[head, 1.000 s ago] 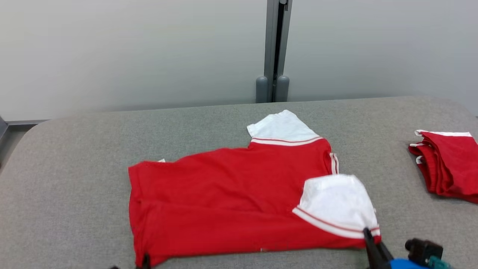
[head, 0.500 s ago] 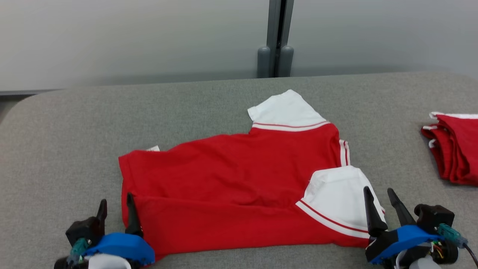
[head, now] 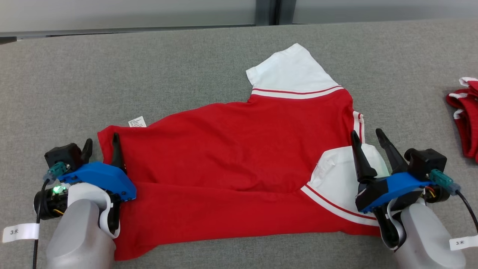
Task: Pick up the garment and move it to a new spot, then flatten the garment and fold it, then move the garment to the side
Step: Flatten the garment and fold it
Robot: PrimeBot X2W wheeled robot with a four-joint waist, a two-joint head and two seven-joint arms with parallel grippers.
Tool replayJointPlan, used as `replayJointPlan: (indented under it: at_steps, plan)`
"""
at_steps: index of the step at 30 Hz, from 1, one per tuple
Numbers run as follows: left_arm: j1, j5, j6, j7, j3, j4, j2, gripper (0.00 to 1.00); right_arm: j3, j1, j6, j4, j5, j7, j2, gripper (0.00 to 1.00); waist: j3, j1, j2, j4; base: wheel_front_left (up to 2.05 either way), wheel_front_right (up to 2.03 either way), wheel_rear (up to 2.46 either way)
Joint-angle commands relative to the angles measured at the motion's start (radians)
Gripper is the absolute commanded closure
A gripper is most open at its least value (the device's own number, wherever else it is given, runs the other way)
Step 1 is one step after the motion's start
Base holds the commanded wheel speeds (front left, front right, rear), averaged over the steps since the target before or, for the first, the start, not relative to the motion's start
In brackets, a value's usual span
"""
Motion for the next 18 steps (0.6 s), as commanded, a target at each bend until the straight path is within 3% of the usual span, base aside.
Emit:
replayJointPlan:
  at_steps: [1, 3, 4, 5, 6, 10, 18]
  plan:
    - [-0.030, -0.012, -0.010, -0.003, 0.001, 0.027, 0.001, 0.00, 0.006, -0.026, 0.000, 0.000, 0.009, -0.005, -0.012, 0.00, 0.012, -0.0002, 0.0000, 0.007, 0.00, 0.00, 0.00]
    - [-0.052, -0.017, -0.019, -0.012, -0.003, 0.054, -0.004, 0.00, 0.011, -0.041, 0.000, -0.002, 0.011, -0.005, -0.021, 0.00, 0.019, -0.0002, 0.0000, 0.010, 0.00, 0.00, 0.00]
    - [-0.059, -0.018, -0.024, -0.018, -0.006, 0.065, -0.007, 0.16, 0.015, -0.049, 0.000, -0.003, 0.014, -0.005, -0.026, 0.00, 0.021, -0.0002, 0.0000, 0.012, 0.00, 0.00, 0.00]
    - [-0.065, -0.015, -0.031, -0.027, -0.010, 0.076, -0.008, 0.55, 0.020, -0.058, 0.000, -0.002, 0.016, -0.005, -0.030, 0.00, 0.023, -0.0002, 0.0000, 0.015, 0.00, 0.00, 0.00]
    - [-0.070, -0.013, -0.037, -0.031, -0.015, 0.084, -0.010, 1.00, 0.026, -0.068, 0.000, 0.003, 0.018, -0.005, -0.035, 0.00, 0.026, -0.0002, 0.0000, 0.017, 0.00, 0.00, 0.00]
    - [-0.097, -0.026, -0.065, -0.042, -0.043, 0.115, -0.021, 1.00, 0.046, -0.128, 0.000, 0.019, 0.020, 0.003, -0.058, 0.00, 0.037, -0.0002, 0.0000, 0.033, 0.00, 0.00, 0.00]
    - [-0.161, 0.005, -0.074, -0.090, -0.078, 0.069, -0.037, 1.00, 0.075, -0.316, 0.000, 0.094, -0.004, 0.085, -0.128, 0.00, 0.086, -0.0002, 0.0000, 0.096, 0.00, 0.00, 0.00]
